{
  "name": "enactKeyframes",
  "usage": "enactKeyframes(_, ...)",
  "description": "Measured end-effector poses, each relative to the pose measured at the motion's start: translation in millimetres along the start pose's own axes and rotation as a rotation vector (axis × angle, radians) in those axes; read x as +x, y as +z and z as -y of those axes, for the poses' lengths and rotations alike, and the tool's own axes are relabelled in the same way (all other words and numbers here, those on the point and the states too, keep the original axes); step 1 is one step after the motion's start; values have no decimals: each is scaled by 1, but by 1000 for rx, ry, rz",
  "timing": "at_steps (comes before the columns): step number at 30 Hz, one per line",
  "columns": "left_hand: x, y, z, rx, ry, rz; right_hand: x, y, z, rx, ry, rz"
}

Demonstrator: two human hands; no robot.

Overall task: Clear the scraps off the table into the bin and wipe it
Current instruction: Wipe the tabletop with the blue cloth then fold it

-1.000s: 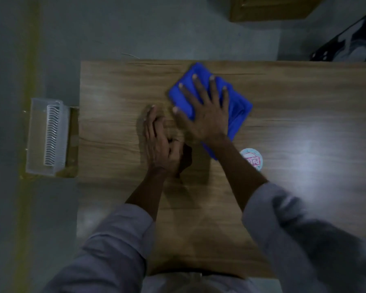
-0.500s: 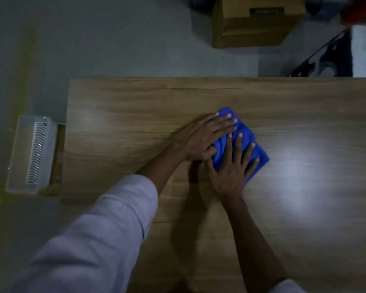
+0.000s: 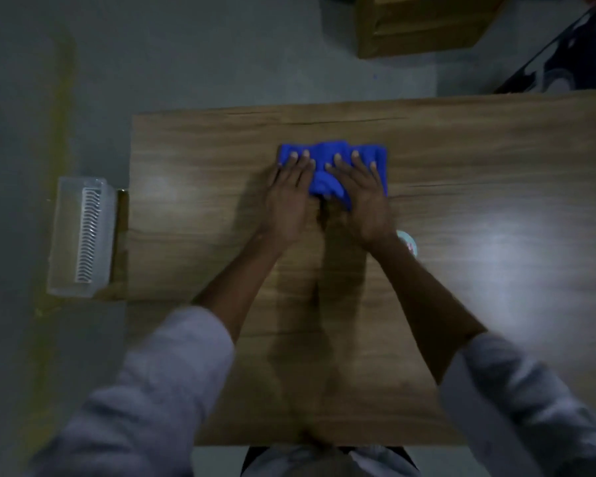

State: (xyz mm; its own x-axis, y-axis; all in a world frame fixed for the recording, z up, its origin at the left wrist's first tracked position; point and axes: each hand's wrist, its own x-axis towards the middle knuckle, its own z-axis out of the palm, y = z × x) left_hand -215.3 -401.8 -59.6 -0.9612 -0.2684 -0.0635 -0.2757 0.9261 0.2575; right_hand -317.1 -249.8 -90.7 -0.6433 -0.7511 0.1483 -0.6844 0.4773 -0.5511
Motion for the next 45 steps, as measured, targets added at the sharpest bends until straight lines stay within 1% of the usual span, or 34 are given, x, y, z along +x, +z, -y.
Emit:
enactKeyframes(3, -84, 4, -41, 13, -22, 81, -73, -10, 24, 150, 1, 92)
enactKeyframes(5, -133, 0, -66, 0, 10, 225, -111, -31, 43, 190, -3, 197)
enactKeyframes(6, -145, -10, -74, 20, 16, 295, -124, -44, 51, 184, -29, 251)
enactKeyframes(7, -150, -21, -76, 40, 30, 330, -131, -60, 58, 170, -73, 296)
enactKeyframes(9, -136, -55, -76, -85, 5, 464, -126, -89, 65, 113, -153, 317)
enactKeyframes(10, -125, -68, -72, -105, -23, 450, -114, -101, 65, 76, -163, 292)
enactKeyframes(11, -111, -80, -68, -95, -24, 371, -100, -110, 65, 48, -149, 248)
enactKeyframes(12, -94, -95, -67, -69, -1, 243, -82, -117, 65, 19, -124, 176)
enactKeyframes(13, -73, -103, -63, -43, 31, 58, -63, -120, 62, -9, -96, 92)
enactKeyframes(14, -54, -105, -59, -38, 35, -41, -43, -120, 59, -35, -56, 30)
enactKeyframes(15, -35, -105, -53, -47, 36, -75, -23, -118, 57, -49, -7, 15)
enactKeyframes(17, -9, -90, -41, -13, 2, 55, 3, -102, 49, -74, 92, 110)
enactKeyframes(19, -6, -59, -31, 35, -36, 259, 2, -72, 37, -72, 139, 270)
enactKeyframes(20, -10, -44, -26, 26, -40, 311, -7, -58, 32, -52, 169, 336)
enactKeyframes(21, -14, -31, -20, -8, -41, 313, -15, -45, 28, -18, 183, 356)
enactKeyframes(22, -16, -26, -18, -40, -40, 280, -19, -39, 25, 29, 199, 347)
enactKeyframes(24, -16, -21, -16, -65, -57, 230, -12, -43, 25, 97, 259, 338)
enactKeyframes(26, -30, -19, -23, -73, -100, 207, -22, -47, 28, 125, 274, 368)
enactKeyframes(27, -46, -17, -28, -80, -105, 193, -36, -45, 33, 136, 257, 360)
enactKeyframes(29, -95, -13, -37, -98, -81, 197, -85, -41, 47, 123, 163, 339)
enactKeyframes(31, -153, -8, -47, -53, -41, 244, -136, -38, 64, 87, 55, 373)
enactKeyframes(32, -176, -8, -55, -20, -37, 283, -156, -37, 72, 73, 41, 386)
enactKeyframes(34, -207, -9, -71, 42, -38, 367, -180, -41, 84, 96, 99, 412)
enactKeyframes(36, -223, -11, -80, 71, -45, 455, -201, -48, 93, 102, 206, 529)
enactKeyframes(39, -250, -21, -90, 40, 13, 466, -237, -59, 113, 62, 276, 640)
enactKeyframes(40, -259, -26, -93, 22, 33, 485, -245, -66, 119, 39, 301, 691)
enactKeyframes(41, -265, -34, -97, -18, 45, 539, -247, -79, 123, -8, 309, 763)
enactKeyframes(43, -264, -50, -104, -163, 18, 725, -242, -108, 129, -77, 282, 874)
enactKeyframes(44, -258, -56, -106, -265, -11, 787, -237, -124, 131, -86, 258, 888)
enactKeyframes(45, -252, -62, -108, -360, -40, 764, -232, -139, 133, -80, 250, 849)
